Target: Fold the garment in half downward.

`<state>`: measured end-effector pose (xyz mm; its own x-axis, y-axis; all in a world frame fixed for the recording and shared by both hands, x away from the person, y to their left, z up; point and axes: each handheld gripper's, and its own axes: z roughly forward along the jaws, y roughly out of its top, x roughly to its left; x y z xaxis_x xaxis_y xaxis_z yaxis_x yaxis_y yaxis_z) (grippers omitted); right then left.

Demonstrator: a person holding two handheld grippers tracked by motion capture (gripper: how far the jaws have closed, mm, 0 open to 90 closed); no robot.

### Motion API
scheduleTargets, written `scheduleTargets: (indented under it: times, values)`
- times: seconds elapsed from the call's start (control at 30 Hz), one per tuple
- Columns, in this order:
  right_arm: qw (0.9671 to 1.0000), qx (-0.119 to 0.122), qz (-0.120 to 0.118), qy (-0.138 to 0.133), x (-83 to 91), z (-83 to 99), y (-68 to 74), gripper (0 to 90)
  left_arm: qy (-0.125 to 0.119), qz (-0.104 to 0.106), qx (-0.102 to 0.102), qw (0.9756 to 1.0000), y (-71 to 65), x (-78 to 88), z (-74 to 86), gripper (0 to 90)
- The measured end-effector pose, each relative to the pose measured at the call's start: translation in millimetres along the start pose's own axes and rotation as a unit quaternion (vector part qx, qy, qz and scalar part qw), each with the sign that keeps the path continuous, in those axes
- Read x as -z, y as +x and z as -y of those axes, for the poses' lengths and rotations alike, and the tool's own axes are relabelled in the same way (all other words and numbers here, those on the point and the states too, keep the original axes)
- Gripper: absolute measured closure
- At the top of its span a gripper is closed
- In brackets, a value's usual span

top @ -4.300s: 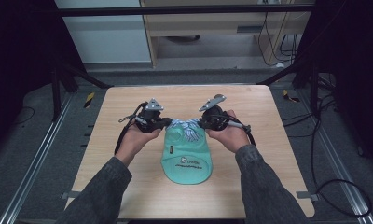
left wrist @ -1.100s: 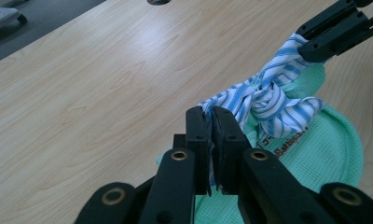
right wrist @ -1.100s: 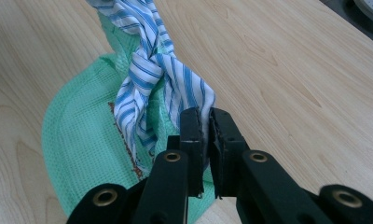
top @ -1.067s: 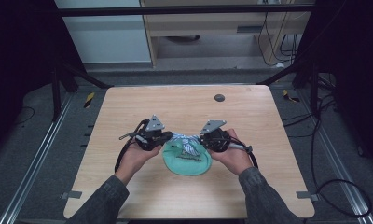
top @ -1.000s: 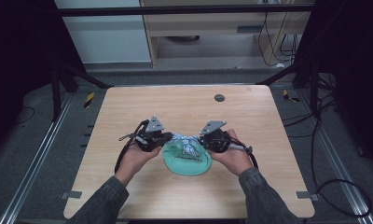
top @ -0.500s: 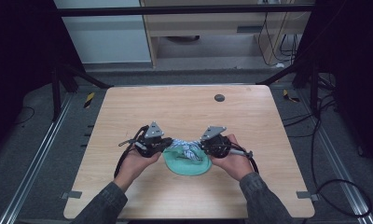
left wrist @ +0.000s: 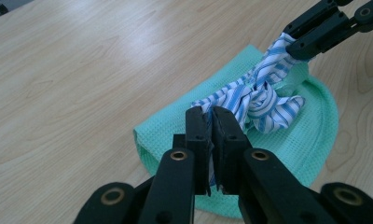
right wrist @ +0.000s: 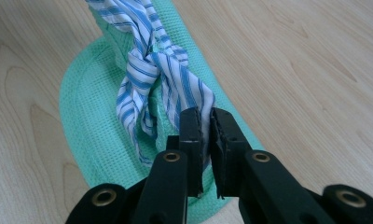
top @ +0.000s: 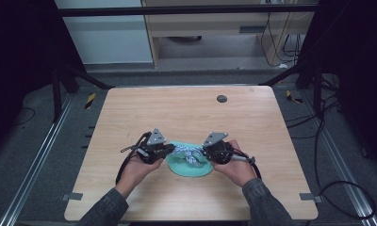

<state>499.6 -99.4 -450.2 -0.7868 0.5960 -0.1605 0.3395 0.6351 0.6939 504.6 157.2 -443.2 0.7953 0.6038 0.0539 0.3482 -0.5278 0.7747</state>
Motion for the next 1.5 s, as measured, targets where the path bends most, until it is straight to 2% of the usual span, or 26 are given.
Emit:
scheduleTargets:
  times: [0.73,1.13,1.33,1.5]
  values:
    - [0.9999,-0.001,-0.012,0.008,-3.7,9.7,9.1,81.8,0.008,0.01,0.002,0.9999,-6.4,-4.6,15.9,83.6]
    - [0.9997,0.006,-0.021,0.011,-2.3,11.0,14.3,78.4,0.014,0.015,0.001,0.9998,-8.9,-3.7,26.7,77.8]
    - [0.9996,0.002,-0.024,0.012,-3.3,10.3,15.5,69.6,0.015,0.008,0.001,0.9999,-7.5,-5.9,31.3,63.3]
    - [0.9995,0.0,-0.026,0.016,-4.3,6.5,15.6,56.8,0.022,0.016,-0.001,0.9996,-6.6,-8.6,30.8,60.6]
